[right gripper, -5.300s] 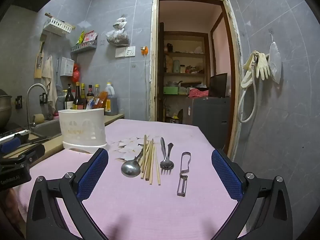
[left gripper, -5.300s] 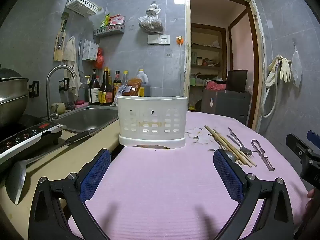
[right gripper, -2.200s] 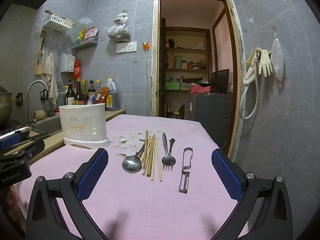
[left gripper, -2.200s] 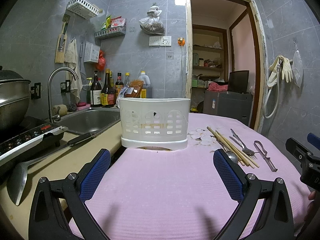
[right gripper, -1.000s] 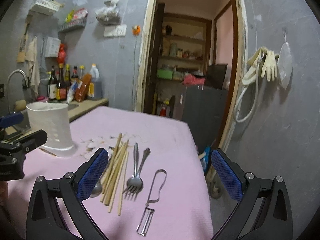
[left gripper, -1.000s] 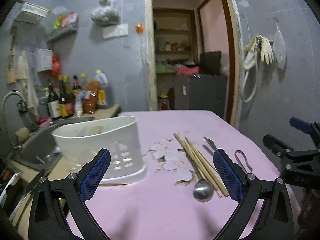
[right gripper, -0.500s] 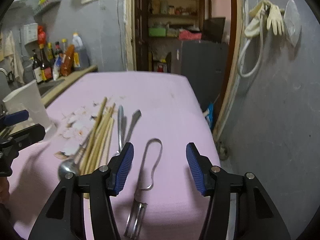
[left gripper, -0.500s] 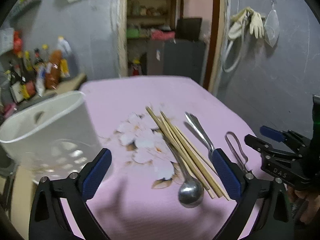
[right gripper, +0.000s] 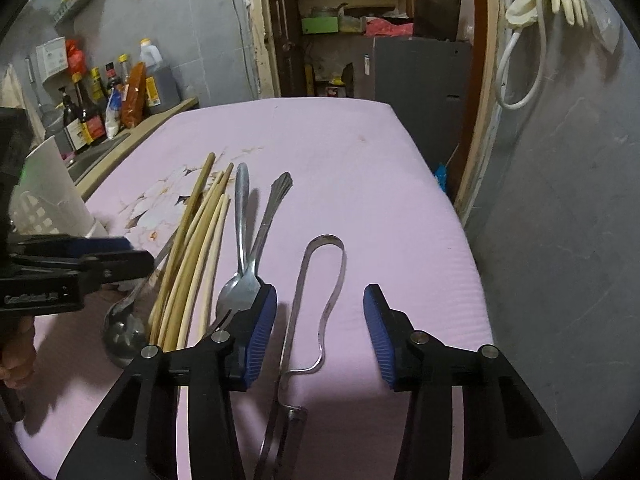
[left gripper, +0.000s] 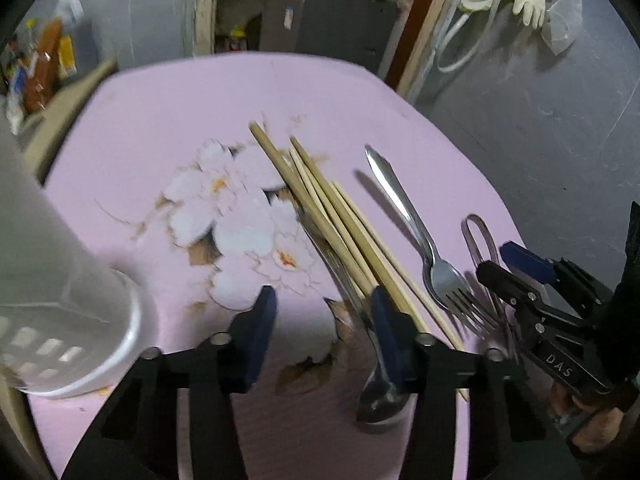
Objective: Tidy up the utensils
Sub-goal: 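Move the right tool to the metal peeler while the left tool reaches the metal spoon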
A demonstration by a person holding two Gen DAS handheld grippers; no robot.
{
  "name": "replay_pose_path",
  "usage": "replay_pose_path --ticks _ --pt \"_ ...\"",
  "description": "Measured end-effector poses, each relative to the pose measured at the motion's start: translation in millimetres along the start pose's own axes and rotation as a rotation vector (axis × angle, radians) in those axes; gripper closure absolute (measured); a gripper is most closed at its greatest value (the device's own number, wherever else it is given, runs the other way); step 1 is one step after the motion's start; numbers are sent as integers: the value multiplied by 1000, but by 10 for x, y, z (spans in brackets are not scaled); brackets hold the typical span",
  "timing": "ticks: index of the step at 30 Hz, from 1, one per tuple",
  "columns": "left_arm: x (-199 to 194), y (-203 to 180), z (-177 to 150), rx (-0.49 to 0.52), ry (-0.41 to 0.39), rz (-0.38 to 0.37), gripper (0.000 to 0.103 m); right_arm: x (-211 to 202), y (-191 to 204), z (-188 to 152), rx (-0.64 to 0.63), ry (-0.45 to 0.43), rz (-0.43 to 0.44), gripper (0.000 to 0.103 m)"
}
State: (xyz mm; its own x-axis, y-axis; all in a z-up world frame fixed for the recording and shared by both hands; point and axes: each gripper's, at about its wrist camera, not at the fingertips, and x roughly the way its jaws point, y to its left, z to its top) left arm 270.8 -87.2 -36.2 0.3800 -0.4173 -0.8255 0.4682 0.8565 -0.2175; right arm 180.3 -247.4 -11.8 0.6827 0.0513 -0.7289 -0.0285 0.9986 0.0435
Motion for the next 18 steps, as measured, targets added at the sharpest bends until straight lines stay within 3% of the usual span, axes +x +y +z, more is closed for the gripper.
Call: replay_pose_path --ticks 2,6,10,18 --pt "-8 17 -6 -1 12 -5 68 5 6 4 1 0 9 68" --pt "9 57 15 -17 52 -32 74 21 13 0 0 6 6 70" --pt "74 91 136 -45 123 -105 92 44 46 13 -12 12 15 73" --pt "77 273 188 -107 176 -179 94 102 49 40 -10 21 22 79"
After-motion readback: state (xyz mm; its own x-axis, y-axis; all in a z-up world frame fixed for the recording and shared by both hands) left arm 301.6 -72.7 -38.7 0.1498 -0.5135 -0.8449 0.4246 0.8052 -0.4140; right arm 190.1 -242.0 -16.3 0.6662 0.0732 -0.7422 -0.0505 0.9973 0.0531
